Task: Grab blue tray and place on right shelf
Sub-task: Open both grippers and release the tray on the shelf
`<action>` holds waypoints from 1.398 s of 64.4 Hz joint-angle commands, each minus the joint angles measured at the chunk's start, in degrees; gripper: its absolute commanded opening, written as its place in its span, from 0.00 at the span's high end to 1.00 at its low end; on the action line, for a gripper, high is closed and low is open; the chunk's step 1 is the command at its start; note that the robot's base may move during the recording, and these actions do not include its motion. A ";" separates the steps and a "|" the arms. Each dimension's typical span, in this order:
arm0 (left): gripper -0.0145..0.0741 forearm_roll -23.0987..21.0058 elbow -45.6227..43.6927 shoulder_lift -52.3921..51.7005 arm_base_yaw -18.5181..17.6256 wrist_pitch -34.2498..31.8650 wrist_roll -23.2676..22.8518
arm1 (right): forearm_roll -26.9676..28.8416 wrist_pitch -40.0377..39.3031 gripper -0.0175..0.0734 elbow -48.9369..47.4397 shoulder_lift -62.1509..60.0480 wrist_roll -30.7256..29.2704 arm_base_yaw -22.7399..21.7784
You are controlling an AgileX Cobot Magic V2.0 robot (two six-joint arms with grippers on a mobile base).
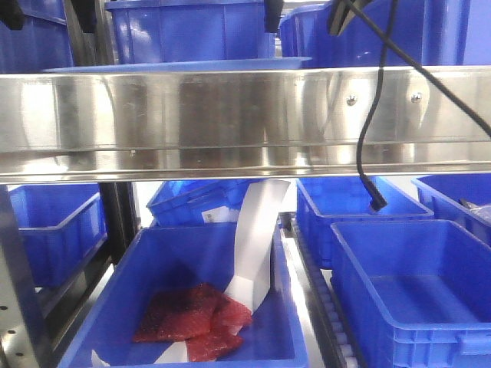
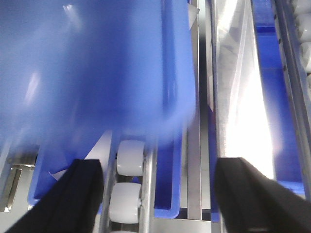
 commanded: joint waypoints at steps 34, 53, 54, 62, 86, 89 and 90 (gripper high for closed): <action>0.89 -10.31 -7.30 -8.34 -0.32 -0.45 1.52 | 6.21 -4.51 0.75 -6.10 -6.57 -0.58 0.04; 0.89 -14.70 8.27 -20.52 -0.32 -6.72 5.06 | 6.15 -11.85 0.75 7.85 -17.45 -11.44 2.68; 0.89 -14.95 10.07 -21.48 -0.32 -7.48 5.06 | 6.15 -13.89 0.75 9.71 -18.54 -11.76 2.89; 0.89 -15.21 22.74 -28.41 -0.32 -15.92 5.06 | 6.06 -26.40 0.75 23.13 -26.37 -12.72 3.58; 0.89 -9.96 57.23 -54.39 -0.32 -42.98 5.53 | -4.70 -42.11 0.75 61.06 -56.27 -12.76 3.58; 0.89 -9.96 60.38 -58.50 -0.32 -44.26 5.53 | -4.84 -43.89 0.75 64.30 -60.14 -12.76 3.58; 0.89 -9.83 61.13 -59.53 -0.32 -44.53 5.53 | -4.84 -44.32 0.75 65.17 -61.75 -12.76 3.58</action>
